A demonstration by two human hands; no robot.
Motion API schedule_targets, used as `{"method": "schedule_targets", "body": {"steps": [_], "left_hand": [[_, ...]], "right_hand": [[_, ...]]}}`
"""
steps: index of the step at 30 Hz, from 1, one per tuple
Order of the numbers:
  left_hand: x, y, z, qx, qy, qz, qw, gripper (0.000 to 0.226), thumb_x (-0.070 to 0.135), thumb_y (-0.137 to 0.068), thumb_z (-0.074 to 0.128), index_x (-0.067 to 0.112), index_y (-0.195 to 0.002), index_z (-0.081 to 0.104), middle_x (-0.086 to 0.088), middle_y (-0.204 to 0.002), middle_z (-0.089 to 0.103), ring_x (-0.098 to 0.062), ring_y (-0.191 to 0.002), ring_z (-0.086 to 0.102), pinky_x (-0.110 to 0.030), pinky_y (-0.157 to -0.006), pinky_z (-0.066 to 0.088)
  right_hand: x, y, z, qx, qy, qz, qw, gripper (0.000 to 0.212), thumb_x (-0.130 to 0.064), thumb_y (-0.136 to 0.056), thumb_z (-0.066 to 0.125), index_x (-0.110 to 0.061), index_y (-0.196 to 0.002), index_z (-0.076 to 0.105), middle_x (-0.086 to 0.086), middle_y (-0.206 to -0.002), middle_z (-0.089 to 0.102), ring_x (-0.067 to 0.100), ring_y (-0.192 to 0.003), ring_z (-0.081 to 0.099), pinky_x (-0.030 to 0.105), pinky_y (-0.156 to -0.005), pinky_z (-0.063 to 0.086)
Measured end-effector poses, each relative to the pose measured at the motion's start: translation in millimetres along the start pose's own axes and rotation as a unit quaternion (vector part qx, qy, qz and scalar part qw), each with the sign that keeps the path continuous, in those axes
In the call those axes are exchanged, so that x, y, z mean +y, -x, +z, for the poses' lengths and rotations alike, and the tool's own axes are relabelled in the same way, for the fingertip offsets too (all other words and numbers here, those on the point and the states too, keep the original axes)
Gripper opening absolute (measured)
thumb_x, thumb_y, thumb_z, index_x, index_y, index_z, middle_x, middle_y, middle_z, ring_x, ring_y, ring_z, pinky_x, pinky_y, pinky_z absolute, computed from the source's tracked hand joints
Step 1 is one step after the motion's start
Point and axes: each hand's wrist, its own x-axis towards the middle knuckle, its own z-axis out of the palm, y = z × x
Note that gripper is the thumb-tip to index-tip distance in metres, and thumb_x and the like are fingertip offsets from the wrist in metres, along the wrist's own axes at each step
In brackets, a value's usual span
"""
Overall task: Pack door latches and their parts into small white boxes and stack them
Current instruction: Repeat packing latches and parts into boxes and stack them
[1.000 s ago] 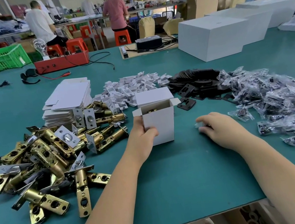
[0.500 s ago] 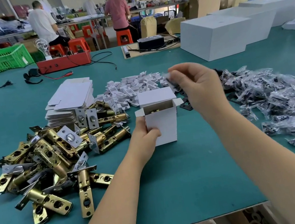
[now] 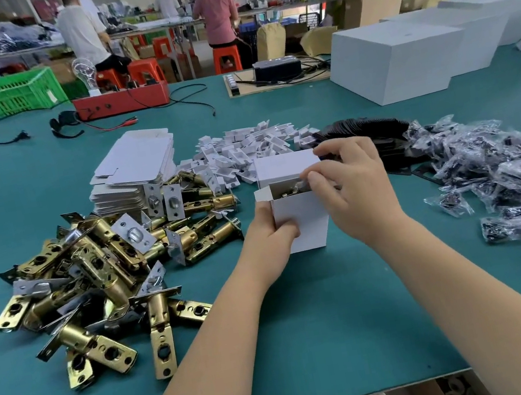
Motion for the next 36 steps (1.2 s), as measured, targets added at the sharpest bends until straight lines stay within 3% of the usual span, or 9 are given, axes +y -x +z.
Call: {"method": "schedule_targets", "body": {"steps": [3,8,12,15,18,22,25,30,36], "left_hand": [[1,1,0,0.004,-0.002,-0.001,1.000,0.027,0.024,-0.065,0.049,0.029,-0.091,0.045,0.012,-0.087,0.057,0.016,-0.067,0.052,-0.005,-0.054,0.036],[3,1,0,-0.009,-0.012,-0.005,1.000,0.027,0.026,-0.067,0.047,0.032,-0.093,0.042,0.011,-0.087,0.054,0.007,-0.072,0.050,-0.017,-0.061,0.036],[4,3,0,-0.013,-0.011,-0.011,1.000,0.026,0.028,-0.066,0.047,0.031,-0.092,0.042,0.010,-0.085,0.053,0.002,-0.072,0.049,-0.022,-0.061,0.035],[4,4,-1,0.001,-0.003,0.000,1.000,0.024,0.028,-0.072,0.053,0.033,-0.094,0.044,0.014,-0.088,0.056,0.006,-0.075,0.053,-0.016,-0.061,0.038],[6,4,1,0.036,0.003,0.040,0.999,0.030,0.020,-0.083,0.057,0.033,-0.109,0.050,0.015,-0.099,0.061,-0.007,-0.092,0.059,-0.006,-0.068,0.041],[13,8,3,0.088,0.037,0.129,0.987,0.065,0.038,-0.080,0.047,0.026,-0.143,0.042,0.017,-0.118,0.060,-0.006,-0.114,0.056,-0.029,-0.096,0.046],[15,8,2,0.104,0.127,0.123,0.979,0.051,0.034,-0.082,0.038,0.034,-0.131,0.052,0.022,-0.122,0.060,0.009,-0.110,0.054,-0.021,-0.095,0.044],[22,3,-2,0.031,0.327,0.050,0.943,0.036,0.033,-0.095,0.035,0.036,-0.123,0.056,0.012,-0.106,0.073,-0.002,-0.089,0.067,-0.015,-0.070,0.052],[30,1,-7,0.015,0.375,0.036,0.926,0.033,0.038,-0.099,0.044,0.034,-0.126,0.062,0.005,-0.117,0.071,-0.013,-0.104,0.067,-0.025,-0.079,0.055]], "right_hand": [[-3,8,1,0.032,0.072,-0.086,0.993,0.040,-0.029,-0.092,0.044,-0.007,-0.075,0.074,0.015,-0.107,0.065,0.039,-0.102,0.054,0.040,-0.089,0.038],[-7,-1,-2,-0.155,0.155,0.041,0.975,0.075,-0.061,-0.094,0.012,-0.022,-0.090,0.077,0.001,-0.131,0.054,0.025,-0.128,0.034,0.036,-0.103,0.018],[-8,-12,-6,-0.224,0.128,0.036,0.965,0.095,-0.071,-0.076,-0.006,-0.022,-0.081,0.075,-0.003,-0.120,0.058,0.023,-0.117,0.038,0.036,-0.096,0.021],[0,-11,-5,-0.219,0.018,0.063,0.974,0.082,-0.073,-0.086,0.007,-0.022,-0.083,0.070,-0.003,-0.121,0.054,0.019,-0.118,0.040,0.034,-0.096,0.026],[7,9,2,-0.057,-0.167,0.126,0.976,0.044,-0.051,-0.087,0.046,-0.022,-0.118,0.058,-0.011,-0.117,0.047,0.006,-0.108,0.047,0.022,-0.093,0.038],[14,38,13,0.052,-0.316,0.222,0.921,0.038,-0.037,-0.082,0.057,-0.030,-0.118,0.048,-0.013,-0.114,0.054,0.002,-0.102,0.055,0.020,-0.091,0.045],[17,44,11,0.018,-0.334,0.190,0.923,0.032,-0.030,-0.085,0.053,-0.041,-0.115,0.051,-0.021,-0.113,0.057,-0.004,-0.105,0.055,0.017,-0.091,0.044],[16,51,10,-0.015,-0.336,0.130,0.933,0.057,-0.021,-0.084,0.052,-0.040,-0.135,0.036,-0.013,-0.131,0.052,-0.001,-0.123,0.046,0.016,-0.098,0.038],[13,46,11,-0.015,-0.315,0.112,0.942,0.038,-0.036,-0.084,0.047,-0.033,-0.122,0.052,-0.011,-0.130,0.052,0.003,-0.125,0.043,0.025,-0.106,0.035]]}}
